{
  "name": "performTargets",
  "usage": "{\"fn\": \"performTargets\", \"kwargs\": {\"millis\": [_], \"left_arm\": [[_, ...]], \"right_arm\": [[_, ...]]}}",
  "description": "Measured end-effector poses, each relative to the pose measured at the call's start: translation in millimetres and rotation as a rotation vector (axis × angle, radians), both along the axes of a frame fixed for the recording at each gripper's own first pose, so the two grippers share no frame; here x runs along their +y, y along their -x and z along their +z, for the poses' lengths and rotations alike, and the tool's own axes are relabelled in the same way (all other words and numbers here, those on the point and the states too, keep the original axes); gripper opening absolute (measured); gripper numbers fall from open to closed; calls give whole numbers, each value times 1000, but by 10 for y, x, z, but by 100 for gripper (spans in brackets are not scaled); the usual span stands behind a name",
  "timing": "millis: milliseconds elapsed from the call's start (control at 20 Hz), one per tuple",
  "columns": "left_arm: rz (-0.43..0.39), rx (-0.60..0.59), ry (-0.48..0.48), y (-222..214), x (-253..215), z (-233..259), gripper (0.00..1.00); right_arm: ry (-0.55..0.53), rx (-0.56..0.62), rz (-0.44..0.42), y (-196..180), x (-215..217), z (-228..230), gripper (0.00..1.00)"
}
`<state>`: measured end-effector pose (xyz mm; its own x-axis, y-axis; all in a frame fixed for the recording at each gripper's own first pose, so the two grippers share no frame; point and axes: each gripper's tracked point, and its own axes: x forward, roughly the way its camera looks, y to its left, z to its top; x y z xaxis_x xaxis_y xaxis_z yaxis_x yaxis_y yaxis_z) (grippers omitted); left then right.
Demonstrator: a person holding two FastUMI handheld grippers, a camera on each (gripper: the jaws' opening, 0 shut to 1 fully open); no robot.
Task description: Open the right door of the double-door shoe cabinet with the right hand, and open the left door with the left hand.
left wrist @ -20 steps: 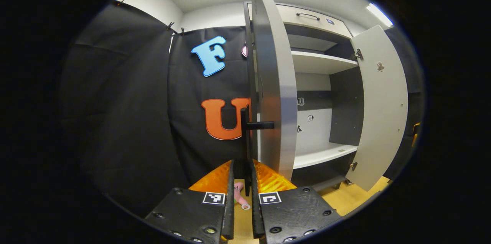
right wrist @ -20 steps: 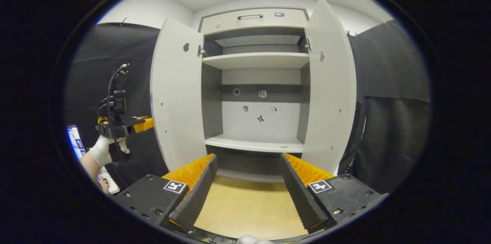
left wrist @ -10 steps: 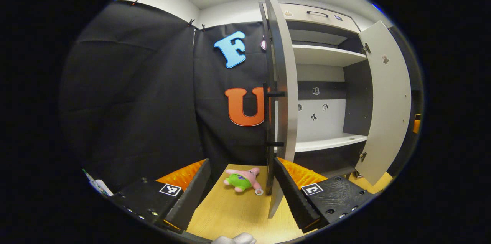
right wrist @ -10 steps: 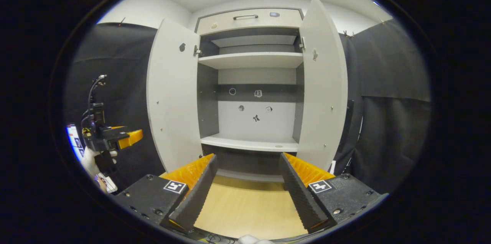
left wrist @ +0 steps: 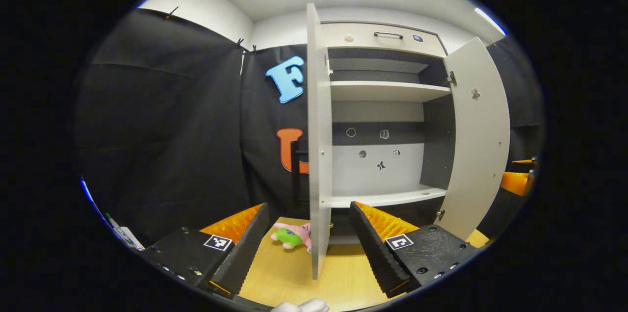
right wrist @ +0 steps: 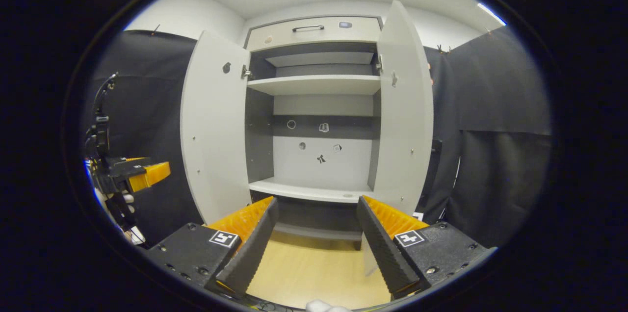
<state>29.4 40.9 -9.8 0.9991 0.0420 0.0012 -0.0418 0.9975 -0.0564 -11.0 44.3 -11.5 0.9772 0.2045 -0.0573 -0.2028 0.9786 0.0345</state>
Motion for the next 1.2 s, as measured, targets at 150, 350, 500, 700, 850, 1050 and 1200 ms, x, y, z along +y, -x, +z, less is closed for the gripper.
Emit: {"fn": "performTargets", "kwargs": {"millis": [150, 350, 500, 700, 850, 1050, 1200], "left_arm": [[-37, -12, 13, 58, -395, 97, 97], [-80, -1, 14, 138, -900, 41, 97], [-98, 7, 1, 187, -1206, -27, 97], [-93, 28, -5, 212, -1368, -75, 97], [-62, 20, -12, 241, -1319, -19, 96], [-33, 19, -3, 271, -1220, -7, 96], [-18, 35, 17, 302, -1124, -34, 96]], "right_arm": [[-8, -15, -20, -29, -167, 44, 100], [-24, -17, -44, -88, -364, 1, 100], [-34, 4, -60, -129, -492, -112, 97], [-44, 30, -61, -142, -631, -257, 100], [-38, 28, -65, -157, -722, -250, 97], [-31, 15, -59, -161, -753, -177, 100], [-23, 5, -35, -160, -667, -128, 100]]}}
